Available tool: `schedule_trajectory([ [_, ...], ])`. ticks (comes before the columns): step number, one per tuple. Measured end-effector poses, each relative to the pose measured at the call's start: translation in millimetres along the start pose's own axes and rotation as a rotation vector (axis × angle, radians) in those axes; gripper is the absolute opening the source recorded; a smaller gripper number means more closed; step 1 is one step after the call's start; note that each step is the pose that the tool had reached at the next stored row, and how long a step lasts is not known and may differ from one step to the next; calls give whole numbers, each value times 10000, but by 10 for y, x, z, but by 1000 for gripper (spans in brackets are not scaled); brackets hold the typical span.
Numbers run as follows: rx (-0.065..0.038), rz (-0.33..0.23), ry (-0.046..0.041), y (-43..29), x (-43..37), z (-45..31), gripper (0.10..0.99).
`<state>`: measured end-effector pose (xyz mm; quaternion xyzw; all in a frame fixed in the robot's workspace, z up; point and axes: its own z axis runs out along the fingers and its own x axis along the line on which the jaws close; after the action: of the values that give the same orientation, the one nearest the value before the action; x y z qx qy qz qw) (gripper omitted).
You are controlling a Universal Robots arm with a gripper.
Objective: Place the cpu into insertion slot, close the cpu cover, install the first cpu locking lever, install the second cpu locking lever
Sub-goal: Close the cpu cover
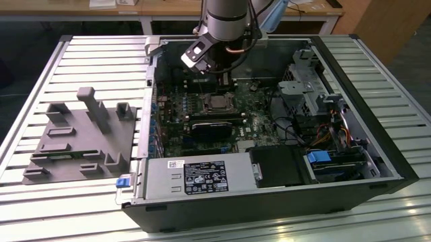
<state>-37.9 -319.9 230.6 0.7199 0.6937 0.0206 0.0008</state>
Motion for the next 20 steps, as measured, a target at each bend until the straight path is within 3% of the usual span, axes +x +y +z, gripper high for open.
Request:
schedule_trajectory([
  [9, 5, -27, 113, -75, -30, 124, 102],
  [16, 8, -82, 115, -78, -30, 125, 102],
  [20, 27, -687, 134, -77, -30, 126, 102],
])
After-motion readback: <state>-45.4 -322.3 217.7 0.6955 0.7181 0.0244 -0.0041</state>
